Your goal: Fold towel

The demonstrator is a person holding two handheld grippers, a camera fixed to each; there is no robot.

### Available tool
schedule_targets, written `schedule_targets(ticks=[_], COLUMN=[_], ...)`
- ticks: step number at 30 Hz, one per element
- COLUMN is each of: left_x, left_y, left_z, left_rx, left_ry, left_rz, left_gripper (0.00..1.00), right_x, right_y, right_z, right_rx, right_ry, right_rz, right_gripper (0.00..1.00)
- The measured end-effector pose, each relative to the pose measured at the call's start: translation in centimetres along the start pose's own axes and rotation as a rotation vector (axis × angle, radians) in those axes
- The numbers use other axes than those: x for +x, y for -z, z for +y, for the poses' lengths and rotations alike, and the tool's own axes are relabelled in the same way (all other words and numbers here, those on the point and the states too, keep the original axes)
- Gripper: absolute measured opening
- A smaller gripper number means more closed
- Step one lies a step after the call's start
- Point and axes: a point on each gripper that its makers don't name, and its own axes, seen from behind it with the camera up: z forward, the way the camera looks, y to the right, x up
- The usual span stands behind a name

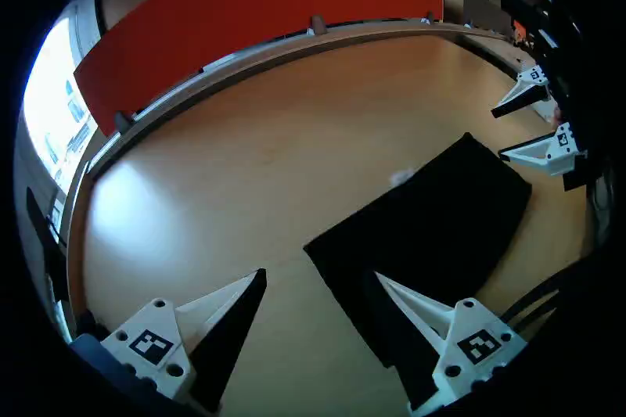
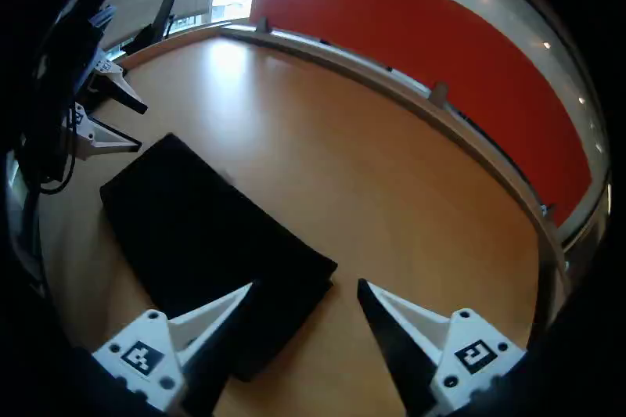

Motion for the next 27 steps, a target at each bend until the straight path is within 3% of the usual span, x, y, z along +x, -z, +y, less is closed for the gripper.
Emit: schedule_targets(ticks=[14,27], left_x=[-0.7,-5.0], left_y=[2.4,5.2], left_z=[0.9,2.9], left_rx=[-0.015,-0.012], left_ry=[0.047,0.112], left_rz=[0.024,-0.001], left_gripper=[0.93,0.93], right_x=[-1.2,-4.1], right_y=[2.4,5.3], right_z=[-1.2,-2.9], right_rx=[-0.003,-0.001], right_ry=[-0.025,-0.058], right_rz=[0.022,0.019], right_gripper=[1.00,1.00])
